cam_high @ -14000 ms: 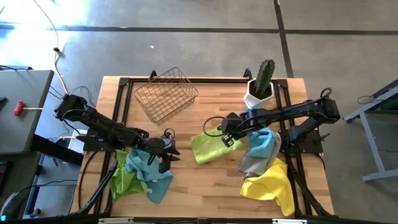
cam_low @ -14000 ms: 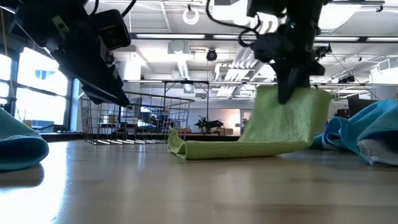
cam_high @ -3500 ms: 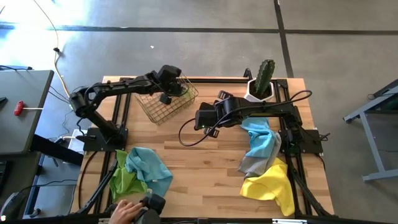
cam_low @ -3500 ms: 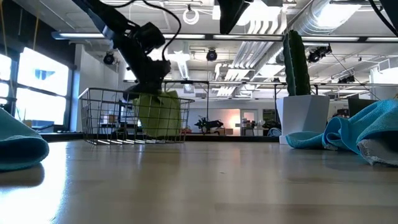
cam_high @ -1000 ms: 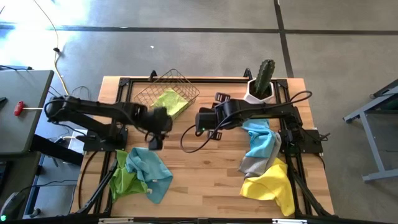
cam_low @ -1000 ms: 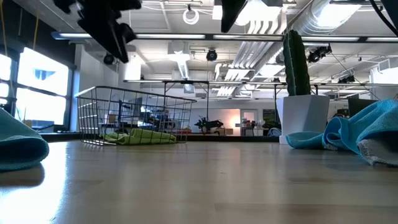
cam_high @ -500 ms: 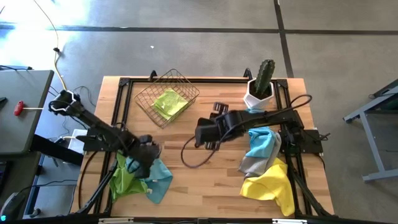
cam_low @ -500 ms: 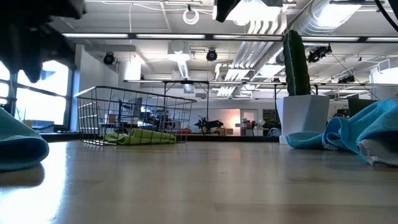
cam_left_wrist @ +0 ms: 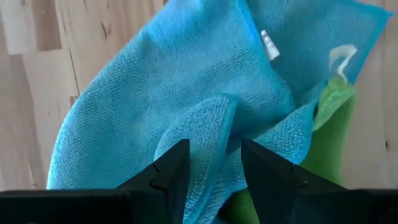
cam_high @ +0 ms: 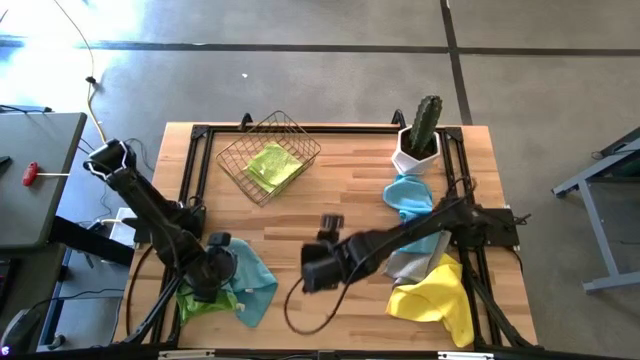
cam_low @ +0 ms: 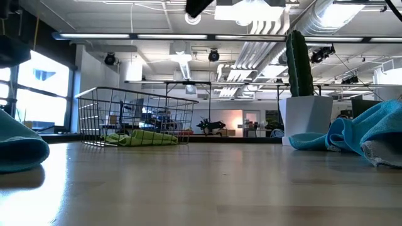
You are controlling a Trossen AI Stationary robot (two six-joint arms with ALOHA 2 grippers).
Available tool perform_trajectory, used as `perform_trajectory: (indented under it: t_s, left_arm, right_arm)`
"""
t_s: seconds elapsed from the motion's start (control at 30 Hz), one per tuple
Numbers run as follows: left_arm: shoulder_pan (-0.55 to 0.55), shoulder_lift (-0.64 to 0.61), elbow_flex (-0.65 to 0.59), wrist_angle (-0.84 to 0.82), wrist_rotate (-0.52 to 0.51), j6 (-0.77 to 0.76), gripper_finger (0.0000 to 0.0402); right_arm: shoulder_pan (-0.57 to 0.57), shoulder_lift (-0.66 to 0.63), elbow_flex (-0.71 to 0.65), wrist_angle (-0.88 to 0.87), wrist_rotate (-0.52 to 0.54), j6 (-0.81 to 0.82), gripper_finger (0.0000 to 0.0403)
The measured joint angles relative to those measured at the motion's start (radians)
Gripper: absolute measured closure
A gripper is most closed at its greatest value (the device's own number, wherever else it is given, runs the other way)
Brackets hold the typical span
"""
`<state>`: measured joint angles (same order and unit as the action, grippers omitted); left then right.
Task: Fold microfiber towels
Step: Fold the bottom light blue microfiber towel
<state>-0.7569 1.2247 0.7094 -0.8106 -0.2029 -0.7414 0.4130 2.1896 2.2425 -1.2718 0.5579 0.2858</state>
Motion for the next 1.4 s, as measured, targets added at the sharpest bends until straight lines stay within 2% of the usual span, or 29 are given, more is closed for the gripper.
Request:
perform_trajectory:
  t_s: [0.2,0.4,0.6,1.0,1.13,1.4]
  left_arm:
    - [-0.048,0.0,0.0,0.028,-0.05,-0.121,0.0267]
    - [-0.105,0.0,0.0,0.097,-0.073,-0.148,0.0267]
    - [-0.141,0.0,0.0,0.176,-0.074,-0.164,0.0267]
    - [-0.157,0.001,0.0,0.264,-0.1,-0.165,0.0267]
    - [-0.157,0.001,0.0,0.27,-0.1,-0.165,0.0267]
    - [-0.157,0.001,0.0,0.288,-0.1,-0.164,0.0267]
  right_arm:
    - [0.042,0.136,0.0,0.279,0.011,-0.132,0.0265]
    - [0.048,0.256,0.0,0.585,0.009,-0.211,0.0265]
    - [0.048,0.346,0.0,0.792,-0.083,-0.286,0.0265]
    - [0.009,0.442,0.0,0.838,-0.082,-0.286,0.0265]
    - [-0.003,0.444,0.0,0.843,-0.014,-0.293,0.0265]
    - [-0.024,0.444,0.0,0.824,-0.028,-0.282,0.0265]
